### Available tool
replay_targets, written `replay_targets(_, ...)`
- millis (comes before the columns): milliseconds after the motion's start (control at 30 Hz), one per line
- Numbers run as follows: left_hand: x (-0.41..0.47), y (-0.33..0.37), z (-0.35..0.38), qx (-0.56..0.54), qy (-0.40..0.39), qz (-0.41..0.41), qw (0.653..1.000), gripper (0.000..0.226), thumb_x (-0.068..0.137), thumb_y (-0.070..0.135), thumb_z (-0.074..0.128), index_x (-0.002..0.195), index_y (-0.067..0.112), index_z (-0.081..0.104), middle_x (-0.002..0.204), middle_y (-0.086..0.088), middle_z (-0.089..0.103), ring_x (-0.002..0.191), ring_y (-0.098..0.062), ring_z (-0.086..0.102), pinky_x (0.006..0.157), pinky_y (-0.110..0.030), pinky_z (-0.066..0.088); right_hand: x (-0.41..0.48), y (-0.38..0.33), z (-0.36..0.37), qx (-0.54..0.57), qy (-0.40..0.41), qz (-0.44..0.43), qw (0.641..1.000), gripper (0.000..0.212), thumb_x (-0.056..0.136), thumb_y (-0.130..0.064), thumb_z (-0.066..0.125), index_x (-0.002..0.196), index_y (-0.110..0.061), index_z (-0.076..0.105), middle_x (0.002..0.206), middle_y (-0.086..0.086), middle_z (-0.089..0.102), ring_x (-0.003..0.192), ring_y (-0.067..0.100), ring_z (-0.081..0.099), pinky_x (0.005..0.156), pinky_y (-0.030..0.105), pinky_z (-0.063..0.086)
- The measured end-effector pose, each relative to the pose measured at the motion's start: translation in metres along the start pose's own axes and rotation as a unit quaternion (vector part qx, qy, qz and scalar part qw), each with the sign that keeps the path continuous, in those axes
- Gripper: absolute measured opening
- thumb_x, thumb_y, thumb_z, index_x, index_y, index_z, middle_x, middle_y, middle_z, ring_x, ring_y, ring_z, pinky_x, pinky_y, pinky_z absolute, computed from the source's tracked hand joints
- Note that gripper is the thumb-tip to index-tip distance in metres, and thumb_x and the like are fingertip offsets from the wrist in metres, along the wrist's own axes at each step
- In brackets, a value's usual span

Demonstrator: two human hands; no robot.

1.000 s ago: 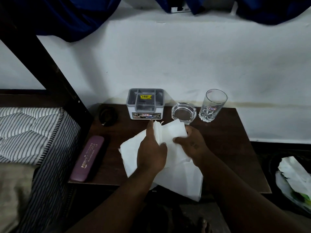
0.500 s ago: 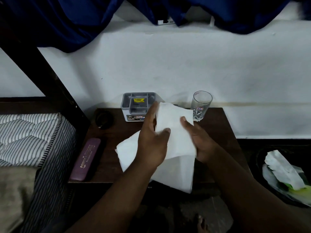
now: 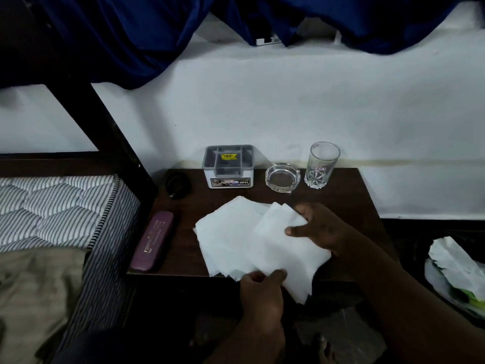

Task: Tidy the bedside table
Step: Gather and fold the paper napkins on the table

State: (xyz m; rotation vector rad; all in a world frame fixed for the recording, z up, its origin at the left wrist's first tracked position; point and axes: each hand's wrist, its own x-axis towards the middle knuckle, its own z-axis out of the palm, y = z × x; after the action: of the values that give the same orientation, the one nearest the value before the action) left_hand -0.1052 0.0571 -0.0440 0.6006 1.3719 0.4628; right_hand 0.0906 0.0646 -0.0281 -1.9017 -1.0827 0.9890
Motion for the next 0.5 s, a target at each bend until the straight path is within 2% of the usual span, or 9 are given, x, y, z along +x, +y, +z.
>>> replay_targets(33,0.0,-0.001,-0.001,0.003,-0.001,-0.013,1.0,0.034,0.079,0.005,0.082,0.107,-0.006,0.065,0.092,-0.03,0.074,0.083,-0.043,0.074,0.082,-0.062,0.061,0.005,-0.002,0.003,-0.016,-0.005,-0.014,1.0,0.021,0.077,-0.005,0.085,0.095,-0.008,0.075,0.09,0.006,0.08,0.078,0.012,0.074,0.074,0.032,0.059)
replay_targets(100,0.002,-0.003,-0.001,0.002,0.003,-0.026,1.0,0.031,0.082,0.004,0.079,0.104,-0.011,0.064,0.084,-0.034,0.072,0.071,-0.039,0.069,0.074,-0.057,0.06,0.015,-0.003,0.008,-0.032,-0.011,-0.034,0.999,0.024,0.077,-0.005,0.085,0.1,-0.006,0.075,0.097,0.01,0.08,0.086,0.02,0.075,0.081,0.038,0.059)
replay_targets(167,0.005,-0.004,-0.001,-0.005,0.011,-0.031,0.999,0.032,0.083,0.004,0.078,0.106,-0.012,0.062,0.074,-0.03,0.068,0.065,-0.033,0.063,0.066,-0.046,0.057,0.024,-0.004,0.014,-0.053,-0.018,-0.038,0.998,0.022,0.077,-0.006,0.085,0.095,-0.012,0.073,0.094,0.005,0.079,0.082,0.018,0.073,0.078,0.037,0.057)
replay_targets(233,0.009,-0.006,-0.001,-0.022,0.016,-0.032,0.999,0.036,0.083,0.004,0.078,0.11,-0.013,0.061,0.074,-0.023,0.063,0.063,-0.03,0.06,0.063,-0.038,0.052,0.031,-0.004,0.021,-0.107,-0.017,-0.04,0.993,0.025,0.077,-0.011,0.085,0.093,-0.023,0.07,0.09,-0.005,0.073,0.081,0.014,0.069,0.073,0.029,0.051)
replay_targets(300,0.014,-0.01,-0.002,-0.042,0.027,-0.033,0.998,0.04,0.082,0.003,0.08,0.115,-0.012,0.061,0.087,-0.025,0.066,0.073,-0.031,0.061,0.066,-0.035,0.051,0.038,0.0,0.028,-0.16,0.002,-0.044,0.986,0.03,0.076,-0.018,0.086,0.102,-0.02,0.071,0.098,-0.005,0.071,0.091,0.017,0.068,0.078,0.027,0.046)
replay_targets(367,0.018,-0.015,-0.001,-0.059,0.023,-0.03,0.998,0.043,0.081,0.001,0.08,0.118,-0.01,0.062,0.106,-0.035,0.07,0.082,-0.031,0.061,0.07,-0.034,0.049,0.042,0.006,0.032,-0.201,0.024,-0.039,0.979,0.049,0.073,-0.026,0.087,0.118,-0.017,0.07,0.113,0.0,0.069,0.107,0.022,0.064,0.089,0.03,0.046)
replay_targets(400,0.019,-0.017,0.0,-0.07,0.017,-0.032,0.997,0.043,0.082,0.001,0.08,0.12,-0.007,0.063,0.111,-0.034,0.07,0.085,-0.032,0.063,0.071,-0.034,0.051,0.043,0.009,0.033,-0.221,0.031,-0.032,0.974,0.06,0.072,-0.031,0.088,0.126,-0.018,0.067,0.12,0.002,0.066,0.113,0.024,0.06,0.095,0.033,0.046)
replay_targets(433,0.019,-0.019,0.002,-0.081,0.015,-0.035,0.996,0.042,0.082,0.002,0.08,0.121,-0.003,0.064,0.111,-0.029,0.071,0.09,-0.035,0.068,0.075,-0.037,0.055,0.044,0.011,0.033,-0.24,0.035,-0.024,0.97,0.068,0.071,-0.036,0.087,0.132,-0.02,0.063,0.126,0.003,0.062,0.119,0.026,0.056,0.101,0.038,0.045)
replay_targets(500,0.021,-0.023,0.006,-0.1,0.011,-0.037,0.994,0.044,0.081,0.003,0.082,0.122,0.006,0.066,0.116,-0.02,0.074,0.108,-0.043,0.07,0.093,-0.05,0.057,0.045,0.013,0.034,-0.276,0.032,-0.012,0.96,0.078,0.07,-0.042,0.086,0.14,-0.022,0.056,0.138,0.003,0.055,0.13,0.028,0.048,0.11,0.046,0.041)
